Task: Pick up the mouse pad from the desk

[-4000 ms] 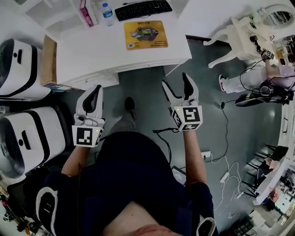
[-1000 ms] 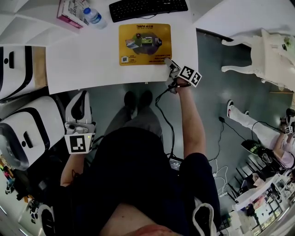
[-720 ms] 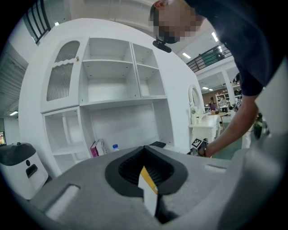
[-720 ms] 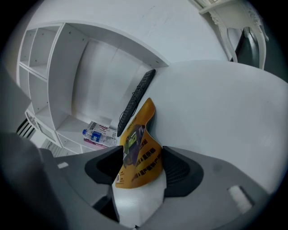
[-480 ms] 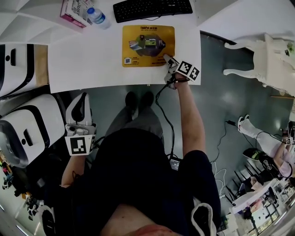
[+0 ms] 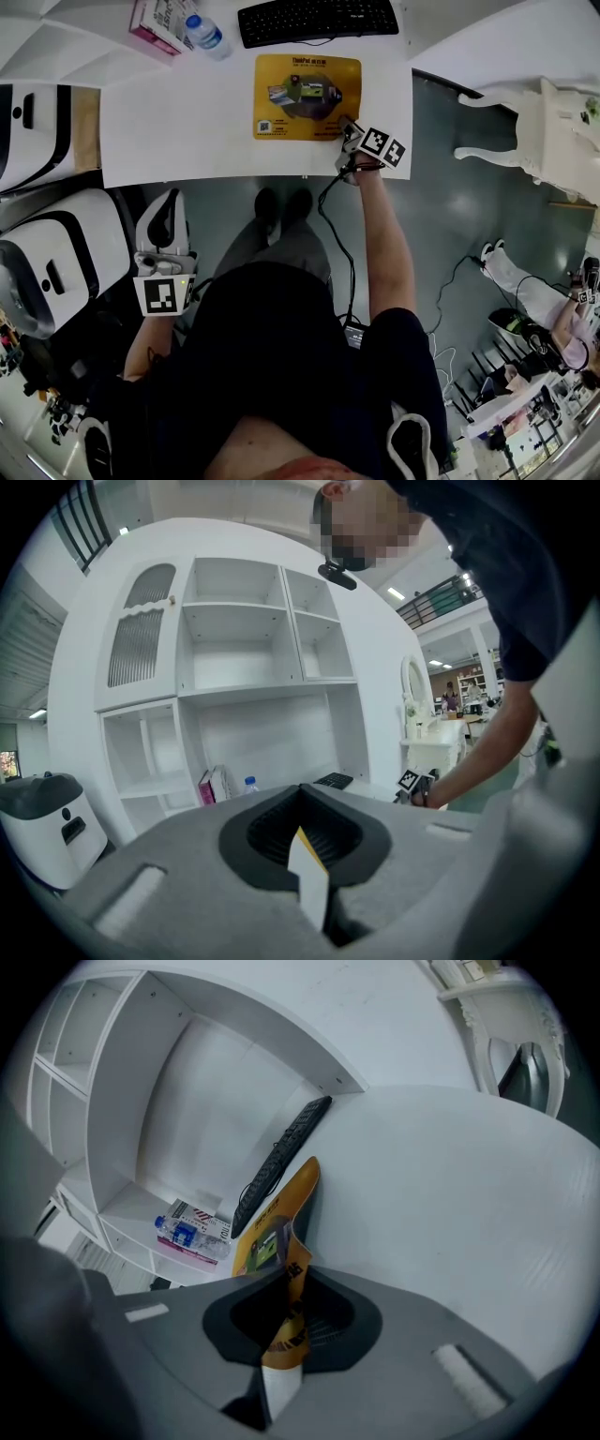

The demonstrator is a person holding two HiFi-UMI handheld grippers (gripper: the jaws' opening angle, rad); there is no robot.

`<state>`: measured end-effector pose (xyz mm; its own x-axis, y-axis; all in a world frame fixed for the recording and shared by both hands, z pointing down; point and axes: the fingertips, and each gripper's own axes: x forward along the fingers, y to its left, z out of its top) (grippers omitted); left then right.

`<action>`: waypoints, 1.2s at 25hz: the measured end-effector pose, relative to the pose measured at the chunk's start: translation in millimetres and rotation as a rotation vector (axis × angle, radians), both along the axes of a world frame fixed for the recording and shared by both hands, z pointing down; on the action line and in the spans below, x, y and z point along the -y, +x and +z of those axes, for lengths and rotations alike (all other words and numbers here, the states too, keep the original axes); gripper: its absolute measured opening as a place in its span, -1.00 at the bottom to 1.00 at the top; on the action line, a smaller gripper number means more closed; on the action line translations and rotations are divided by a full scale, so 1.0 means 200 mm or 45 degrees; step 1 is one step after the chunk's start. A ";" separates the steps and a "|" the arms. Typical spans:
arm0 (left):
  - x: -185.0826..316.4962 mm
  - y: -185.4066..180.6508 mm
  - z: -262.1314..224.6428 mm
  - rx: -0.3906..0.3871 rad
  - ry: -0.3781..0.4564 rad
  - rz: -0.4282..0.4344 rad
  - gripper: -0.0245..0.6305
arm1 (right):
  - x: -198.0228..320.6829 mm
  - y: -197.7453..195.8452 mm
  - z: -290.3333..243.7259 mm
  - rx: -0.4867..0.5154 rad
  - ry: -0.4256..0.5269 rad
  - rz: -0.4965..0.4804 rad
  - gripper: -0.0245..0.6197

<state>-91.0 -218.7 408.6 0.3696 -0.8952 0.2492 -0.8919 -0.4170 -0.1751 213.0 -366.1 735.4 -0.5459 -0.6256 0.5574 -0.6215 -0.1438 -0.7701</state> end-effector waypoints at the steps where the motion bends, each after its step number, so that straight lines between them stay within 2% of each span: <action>1: 0.00 0.00 0.00 0.000 0.001 0.000 -0.92 | 0.00 0.00 -0.01 0.003 0.011 -0.003 -0.86; 16: 0.00 -0.01 -0.02 -0.024 0.024 0.013 -0.92 | 0.04 -0.19 -0.46 -0.052 0.337 -0.172 -0.87; 30: -0.01 -0.02 -0.04 -0.044 0.054 0.016 -0.92 | -0.05 -0.32 -0.88 -0.416 0.726 -0.337 -0.87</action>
